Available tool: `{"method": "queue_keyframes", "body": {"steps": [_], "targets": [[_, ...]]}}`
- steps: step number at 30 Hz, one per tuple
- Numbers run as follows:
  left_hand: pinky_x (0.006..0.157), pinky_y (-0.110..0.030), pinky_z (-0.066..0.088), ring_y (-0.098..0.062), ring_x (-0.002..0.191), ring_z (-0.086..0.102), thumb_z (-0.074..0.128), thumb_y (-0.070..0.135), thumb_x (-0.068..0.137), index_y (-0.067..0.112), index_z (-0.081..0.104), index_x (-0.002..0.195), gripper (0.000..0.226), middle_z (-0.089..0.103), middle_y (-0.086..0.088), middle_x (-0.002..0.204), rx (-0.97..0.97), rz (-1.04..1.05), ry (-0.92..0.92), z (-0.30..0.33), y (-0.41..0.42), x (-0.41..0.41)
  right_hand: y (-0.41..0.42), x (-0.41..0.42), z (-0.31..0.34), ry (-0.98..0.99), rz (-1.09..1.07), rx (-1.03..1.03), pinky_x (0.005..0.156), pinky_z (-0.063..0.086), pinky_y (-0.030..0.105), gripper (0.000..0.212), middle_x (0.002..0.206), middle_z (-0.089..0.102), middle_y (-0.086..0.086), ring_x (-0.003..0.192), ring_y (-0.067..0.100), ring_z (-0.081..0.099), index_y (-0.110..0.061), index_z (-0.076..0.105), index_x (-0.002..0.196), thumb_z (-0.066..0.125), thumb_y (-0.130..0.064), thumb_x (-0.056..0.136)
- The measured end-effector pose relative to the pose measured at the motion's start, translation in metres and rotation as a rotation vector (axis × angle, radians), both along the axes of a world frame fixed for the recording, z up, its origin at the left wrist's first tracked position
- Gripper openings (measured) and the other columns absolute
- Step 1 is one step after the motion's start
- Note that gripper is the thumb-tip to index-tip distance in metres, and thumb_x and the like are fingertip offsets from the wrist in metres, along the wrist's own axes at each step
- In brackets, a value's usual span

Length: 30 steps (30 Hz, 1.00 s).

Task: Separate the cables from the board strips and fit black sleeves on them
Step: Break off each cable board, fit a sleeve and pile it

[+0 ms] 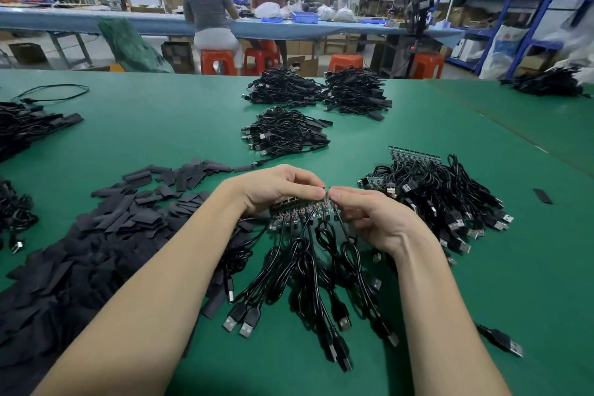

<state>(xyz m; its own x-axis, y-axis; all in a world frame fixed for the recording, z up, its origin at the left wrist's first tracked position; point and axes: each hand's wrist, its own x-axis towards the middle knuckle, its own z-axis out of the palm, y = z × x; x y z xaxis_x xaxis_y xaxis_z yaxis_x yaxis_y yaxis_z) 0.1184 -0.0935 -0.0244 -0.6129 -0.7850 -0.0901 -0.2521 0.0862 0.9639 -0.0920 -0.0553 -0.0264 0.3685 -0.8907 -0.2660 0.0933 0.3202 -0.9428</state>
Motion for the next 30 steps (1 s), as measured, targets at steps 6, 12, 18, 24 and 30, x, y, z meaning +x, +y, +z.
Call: {"method": "queue_keyframes", "body": {"steps": [6, 12, 18, 24, 30], "targets": [[0.075, -0.023, 0.043, 0.003, 0.078, 0.063, 0.077, 0.039, 0.086, 0.031, 0.077, 0.094, 0.011, 0.073, 0.014, 0.091, -0.08, 0.142, -0.285, -0.003, -0.003, 0.0, 0.004, -0.016, 0.017, -0.102, -0.064, -0.026, 0.038, 0.026, 0.011, 0.042, 0.055, 0.051, -0.011, 0.045, 0.0, 0.039, -0.014, 0.064, 0.107, 0.079, -0.02, 0.068], [0.088, -0.033, 0.055, -0.011, 0.092, 0.069, 0.065, 0.041, 0.095, 0.028, 0.071, 0.097, 0.015, 0.074, 0.009, 0.098, -0.364, 0.503, -0.181, -0.001, 0.019, -0.016, 0.007, -0.003, 0.04, -0.237, -0.051, -0.069, 0.036, 0.033, 0.011, 0.034, 0.059, 0.059, -0.009, 0.046, 0.002, 0.049, -0.018, 0.066, 0.098, 0.084, -0.018, 0.069], [0.074, -0.023, 0.057, -0.016, 0.082, 0.074, 0.061, 0.021, 0.1, 0.012, 0.067, 0.101, 0.011, 0.076, 0.002, 0.089, 0.051, 0.554, 0.487, 0.0, 0.053, -0.042, 0.003, 0.017, 0.031, -0.047, -0.342, -0.089, 0.046, 0.047, 0.015, 0.01, 0.074, 0.074, -0.004, 0.053, 0.006, 0.06, -0.019, 0.075, 0.089, 0.082, -0.018, 0.082], [0.076, -0.023, 0.058, -0.014, 0.08, 0.071, 0.066, 0.006, 0.095, 0.013, 0.062, 0.102, 0.01, 0.074, -0.005, 0.092, 0.112, 0.559, 0.599, -0.013, 0.058, -0.049, 0.003, 0.03, 0.026, -0.052, -0.399, -0.107, 0.045, 0.047, 0.015, 0.008, 0.06, 0.068, -0.007, 0.044, 0.004, 0.056, -0.015, 0.072, 0.086, 0.078, -0.01, 0.086], [0.073, -0.022, 0.059, -0.012, 0.071, 0.07, 0.061, 0.001, 0.096, 0.009, 0.061, 0.098, 0.009, 0.071, -0.006, 0.087, 0.161, 0.661, 0.708, -0.025, 0.058, -0.051, 0.007, 0.034, 0.034, 0.182, -0.392, -0.247, 0.057, 0.054, 0.02, 0.024, 0.092, 0.066, 0.005, 0.057, 0.007, 0.059, -0.018, 0.071, 0.108, 0.08, -0.024, 0.087]]}}
